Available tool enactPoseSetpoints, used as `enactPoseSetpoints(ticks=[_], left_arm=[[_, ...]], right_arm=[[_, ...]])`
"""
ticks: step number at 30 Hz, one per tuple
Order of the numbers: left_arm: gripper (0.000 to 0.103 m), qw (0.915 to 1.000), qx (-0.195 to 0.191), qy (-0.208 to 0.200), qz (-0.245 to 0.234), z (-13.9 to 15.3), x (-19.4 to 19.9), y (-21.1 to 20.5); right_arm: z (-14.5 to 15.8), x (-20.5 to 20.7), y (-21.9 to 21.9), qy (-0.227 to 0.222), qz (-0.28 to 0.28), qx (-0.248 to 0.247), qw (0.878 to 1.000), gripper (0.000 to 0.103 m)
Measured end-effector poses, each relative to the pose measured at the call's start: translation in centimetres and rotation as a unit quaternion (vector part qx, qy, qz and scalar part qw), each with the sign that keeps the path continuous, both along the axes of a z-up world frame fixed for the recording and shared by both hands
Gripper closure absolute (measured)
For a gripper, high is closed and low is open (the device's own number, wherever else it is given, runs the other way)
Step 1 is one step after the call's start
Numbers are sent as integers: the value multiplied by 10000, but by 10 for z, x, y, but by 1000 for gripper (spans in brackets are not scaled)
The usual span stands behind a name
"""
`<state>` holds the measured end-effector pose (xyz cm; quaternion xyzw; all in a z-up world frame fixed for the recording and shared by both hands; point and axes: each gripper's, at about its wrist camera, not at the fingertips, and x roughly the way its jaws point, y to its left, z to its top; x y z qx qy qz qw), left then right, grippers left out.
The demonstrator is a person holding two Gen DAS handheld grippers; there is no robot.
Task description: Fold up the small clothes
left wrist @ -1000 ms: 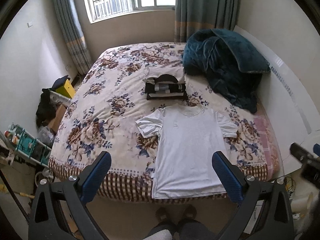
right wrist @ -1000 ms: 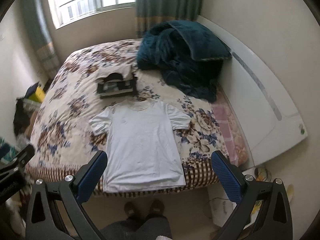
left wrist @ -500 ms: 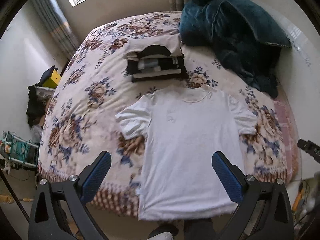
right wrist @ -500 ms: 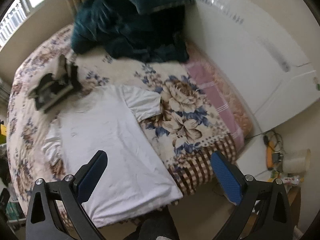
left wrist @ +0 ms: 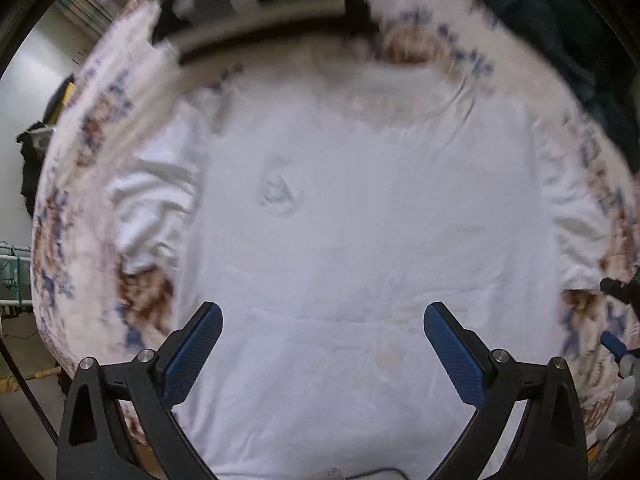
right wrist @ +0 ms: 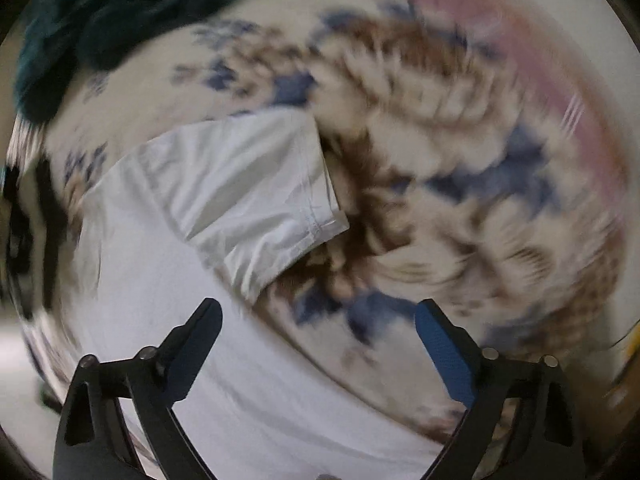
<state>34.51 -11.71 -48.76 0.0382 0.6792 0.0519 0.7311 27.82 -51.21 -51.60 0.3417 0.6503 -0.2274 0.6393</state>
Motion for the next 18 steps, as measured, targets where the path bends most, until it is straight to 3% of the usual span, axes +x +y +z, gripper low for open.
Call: enactPoseSetpoints(ticks=[2, 3, 6, 7, 8, 9, 10, 13, 15, 16, 18], left_arm=[[0, 9999, -21, 121, -6, -17, 3, 3], [0, 9999, 5, 139, -16, -24, 5, 4], [0, 9998, 45, 199, 16, -34, 9, 11], [0, 9997, 34, 211, 96, -36, 12, 18], [0, 9996, 29, 220, 169, -36, 12, 24], [0, 9994, 33, 223, 269, -35, 13, 33], [0, 9992, 24, 199, 359, -35, 17, 39], [0, 9977, 11, 159, 665, -28, 19, 65], [0, 9962, 29, 145, 858, -23, 18, 86], [0, 9955, 39, 134, 933, -21, 19, 95], [0, 9946, 108, 93, 1030, -15, 16, 113]], right_arm=[[-36, -7, -8, -150, -711, 397, 9966, 26], [-47, -8, -11, -236, -955, 536, 9937, 28], [-77, -19, -13, -673, -1943, 876, 9747, 43], [-80, -22, -12, -840, -2183, 875, 9683, 52], [-80, -24, -10, -985, -2344, 796, 9639, 70], [-78, -25, -7, -1120, -2418, 665, 9615, 79], [-73, -23, -2, -1181, -2359, 416, 9637, 93], [-49, -6, 22, -1295, -1771, -293, 9752, 98], [-30, 15, 45, -1406, -1058, -796, 9812, 99], [-18, 30, 68, -1410, -413, -1188, 9820, 99], [-3, 54, 108, -1525, 610, -1696, 9717, 99]])
